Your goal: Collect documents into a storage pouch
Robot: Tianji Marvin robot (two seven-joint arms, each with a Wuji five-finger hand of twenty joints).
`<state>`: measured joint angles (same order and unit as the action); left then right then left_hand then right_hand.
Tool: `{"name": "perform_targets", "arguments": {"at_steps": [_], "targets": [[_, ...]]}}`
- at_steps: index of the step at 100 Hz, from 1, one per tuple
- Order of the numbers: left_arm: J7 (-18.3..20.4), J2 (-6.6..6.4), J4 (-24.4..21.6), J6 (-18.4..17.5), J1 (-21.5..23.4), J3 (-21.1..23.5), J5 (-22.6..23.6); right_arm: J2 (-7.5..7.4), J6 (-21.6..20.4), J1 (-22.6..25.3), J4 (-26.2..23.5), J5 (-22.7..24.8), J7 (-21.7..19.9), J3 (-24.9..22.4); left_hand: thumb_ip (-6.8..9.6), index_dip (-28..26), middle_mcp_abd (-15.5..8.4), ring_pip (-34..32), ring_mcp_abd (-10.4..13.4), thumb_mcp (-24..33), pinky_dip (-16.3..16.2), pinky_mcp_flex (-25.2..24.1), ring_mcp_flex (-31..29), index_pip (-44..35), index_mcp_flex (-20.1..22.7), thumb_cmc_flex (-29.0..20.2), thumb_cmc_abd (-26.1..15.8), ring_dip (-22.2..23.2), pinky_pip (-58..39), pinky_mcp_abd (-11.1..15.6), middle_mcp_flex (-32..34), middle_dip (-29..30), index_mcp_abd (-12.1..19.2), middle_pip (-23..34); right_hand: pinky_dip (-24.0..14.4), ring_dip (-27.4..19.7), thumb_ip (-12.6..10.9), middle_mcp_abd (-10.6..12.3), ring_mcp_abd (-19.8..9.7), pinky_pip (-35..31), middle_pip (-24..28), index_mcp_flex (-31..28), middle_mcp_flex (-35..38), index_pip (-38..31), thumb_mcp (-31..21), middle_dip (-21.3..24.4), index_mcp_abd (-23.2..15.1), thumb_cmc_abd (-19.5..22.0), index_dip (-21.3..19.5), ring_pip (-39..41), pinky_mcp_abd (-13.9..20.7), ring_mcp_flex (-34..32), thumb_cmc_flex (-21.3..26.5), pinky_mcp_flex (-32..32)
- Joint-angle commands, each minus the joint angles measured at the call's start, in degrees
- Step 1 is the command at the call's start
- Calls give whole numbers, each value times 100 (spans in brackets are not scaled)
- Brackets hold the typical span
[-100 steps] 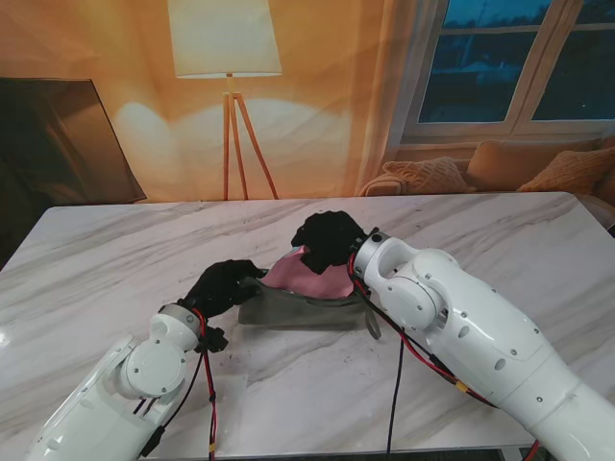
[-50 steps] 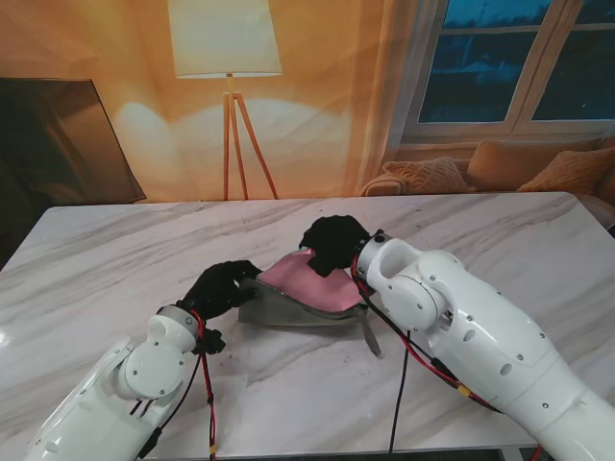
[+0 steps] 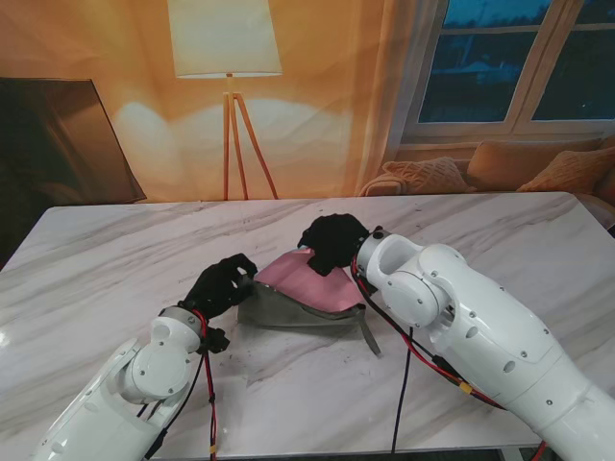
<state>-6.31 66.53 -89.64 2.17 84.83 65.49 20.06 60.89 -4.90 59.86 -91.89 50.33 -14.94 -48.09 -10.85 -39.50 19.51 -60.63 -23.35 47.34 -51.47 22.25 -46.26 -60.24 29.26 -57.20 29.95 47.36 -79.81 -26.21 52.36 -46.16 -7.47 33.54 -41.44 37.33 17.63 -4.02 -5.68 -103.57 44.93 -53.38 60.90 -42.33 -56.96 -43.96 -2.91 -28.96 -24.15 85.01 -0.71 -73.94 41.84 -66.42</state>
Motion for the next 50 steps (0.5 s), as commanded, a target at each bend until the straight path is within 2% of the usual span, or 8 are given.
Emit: {"name": "perform_targets", "arguments": {"at_steps": [1,7,13,24,41,50], "targets": [[29,45,-40,70,26,21,-117,19,62,61,81,-104,52,5,1,-46,-63,-234,-257,-213,183,121,-356,-144,-182,-234,-76,-55,-148,266,377,-41,-500,509,2,-225,-233,-78,65,-1185,-47,311,43,-734,-371,132,-767,286,347,-216,406,-166,-84,16],[-7,67,-48,115,34,21,-216,44,89,96,137,-171,181,6,3,-39,-52,-257,-282,-221,188,156,-397,-183,-97,-250,-104,-57,-172,248,411,-17,-473,554,14,-340,-172,-68,201,-882,-36,606,61,-897,-349,169,-713,168,506,-523,223,46,-276,411],[-31,81,-51,149,38,22,-270,57,110,133,168,-240,238,-11,-2,-32,-61,-262,-295,-228,191,150,-391,-193,-67,-266,-117,-55,-173,246,416,-13,-446,565,-32,-380,-166,-31,334,-480,-35,886,-34,-929,-307,217,-600,31,592,-925,12,472,-804,1011],[-69,96,-64,195,43,18,-305,78,155,206,208,-326,342,-61,-4,-15,-53,-270,-305,-243,196,135,-373,-193,-64,-277,-122,-52,-170,239,403,-12,-416,574,-192,-307,-185,24,398,-80,58,949,-139,-867,-435,251,-567,-173,556,-1340,-103,953,-1407,1639],[-111,113,-70,217,36,9,-341,134,289,360,267,-607,541,-161,2,-12,-68,-279,-300,-247,200,126,-363,-206,-64,-293,-124,-48,-168,243,399,-20,-406,582,-410,-192,-383,100,409,770,-151,840,-597,-145,-651,276,-484,-312,-66,-2115,-233,1687,-2200,2632],[-118,119,-75,233,34,7,-372,180,383,462,314,-851,678,-236,-2,-15,-75,-282,-303,-252,202,117,-355,-218,-61,-300,-126,-47,-165,248,394,-25,-398,581,-455,-230,-607,185,413,1382,-478,968,-1006,282,-600,399,-483,-210,-304,-2648,-253,2208,-2412,3316]]}}
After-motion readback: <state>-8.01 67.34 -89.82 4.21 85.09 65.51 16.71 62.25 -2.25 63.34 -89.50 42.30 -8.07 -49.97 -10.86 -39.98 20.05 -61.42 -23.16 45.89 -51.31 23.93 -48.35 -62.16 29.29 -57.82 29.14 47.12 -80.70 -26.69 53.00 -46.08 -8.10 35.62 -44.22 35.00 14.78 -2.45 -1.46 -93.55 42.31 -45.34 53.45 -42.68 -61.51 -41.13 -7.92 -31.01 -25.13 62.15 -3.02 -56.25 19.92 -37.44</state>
